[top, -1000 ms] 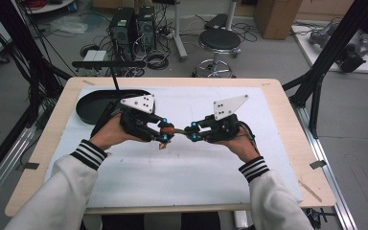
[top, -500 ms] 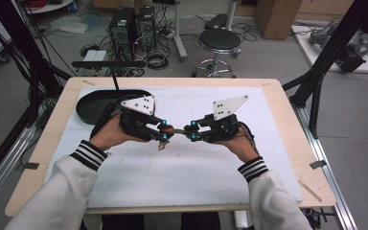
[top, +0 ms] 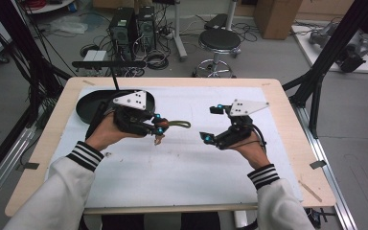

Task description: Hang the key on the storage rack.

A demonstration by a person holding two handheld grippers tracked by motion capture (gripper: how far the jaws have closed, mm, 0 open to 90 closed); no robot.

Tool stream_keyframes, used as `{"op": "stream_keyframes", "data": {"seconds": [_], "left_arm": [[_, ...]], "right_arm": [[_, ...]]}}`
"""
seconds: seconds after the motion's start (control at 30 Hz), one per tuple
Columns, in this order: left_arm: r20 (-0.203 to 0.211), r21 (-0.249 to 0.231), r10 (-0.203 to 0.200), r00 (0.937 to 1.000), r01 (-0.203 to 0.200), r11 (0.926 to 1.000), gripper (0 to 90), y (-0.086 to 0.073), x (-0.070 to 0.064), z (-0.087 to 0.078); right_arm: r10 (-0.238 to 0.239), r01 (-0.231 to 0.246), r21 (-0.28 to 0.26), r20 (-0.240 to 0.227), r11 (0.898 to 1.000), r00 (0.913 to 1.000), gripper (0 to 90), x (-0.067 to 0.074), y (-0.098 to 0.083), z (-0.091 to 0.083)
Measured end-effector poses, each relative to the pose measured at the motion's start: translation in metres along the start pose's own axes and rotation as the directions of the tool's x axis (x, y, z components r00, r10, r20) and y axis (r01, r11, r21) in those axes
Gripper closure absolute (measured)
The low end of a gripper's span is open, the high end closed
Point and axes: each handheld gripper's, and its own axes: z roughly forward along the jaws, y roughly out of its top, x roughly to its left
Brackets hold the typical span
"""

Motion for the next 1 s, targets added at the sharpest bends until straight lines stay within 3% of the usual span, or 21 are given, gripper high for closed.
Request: {"op": "stream_keyframes", "data": {"seconds": [0.13,0.27,0.33,0.43,0.67,0.77,0.83,1.0], "left_arm": [[-0.04,-0.016,-0.022,0.999,0.022,0.9996,71.1,-0.005,0.004,-0.008],[-0.084,-0.046,-0.045,0.9955,0.041,0.9981,71.1,-0.011,0.009,-0.017],[-0.117,-0.057,-0.056,0.9915,0.049,0.9972,71.1,-0.015,0.012,-0.023],[-0.179,-0.094,-0.083,0.9804,0.067,0.9933,71.2,-0.021,0.015,-0.036],[-0.325,-0.165,-0.138,0.9357,0.088,0.9824,71.3,-0.036,0.022,-0.074],[-0.373,-0.186,-0.159,0.914,0.094,0.978,71.3,-0.042,0.024,-0.086],[-0.409,-0.177,-0.157,0.8991,0.091,0.98,71.2,-0.046,0.024,-0.094],[-0.472,-0.216,-0.193,0.86,0.099,0.9713,71.3,-0.053,0.027,-0.113]], "right_arm": [[0.035,-0.033,-0.028,0.082,0.999,0.996,0.3,-0.003,-0.014,-0.021],[0.062,-0.053,-0.054,0.173,0.997,0.983,0.3,-0.001,-0.028,-0.039],[0.073,-0.06,-0.07,0.195,0.996,0.9781,0.4,0.0,-0.036,-0.048],[0.103,-0.085,-0.086,0.234,0.993,0.9668,0.4,0.001,-0.05,-0.06],[0.179,-0.141,-0.139,0.32,0.98,0.9305,0.3,0.003,-0.085,-0.081],[0.186,-0.137,-0.157,0.356,0.978,0.9158,0.4,0.007,-0.095,-0.084],[0.188,-0.136,-0.163,0.37,0.977,0.9096,0.4,0.009,-0.102,-0.086],[0.185,-0.119,-0.183,0.403,0.976,0.8963,0.4,0.013,-0.119,-0.091]]}}
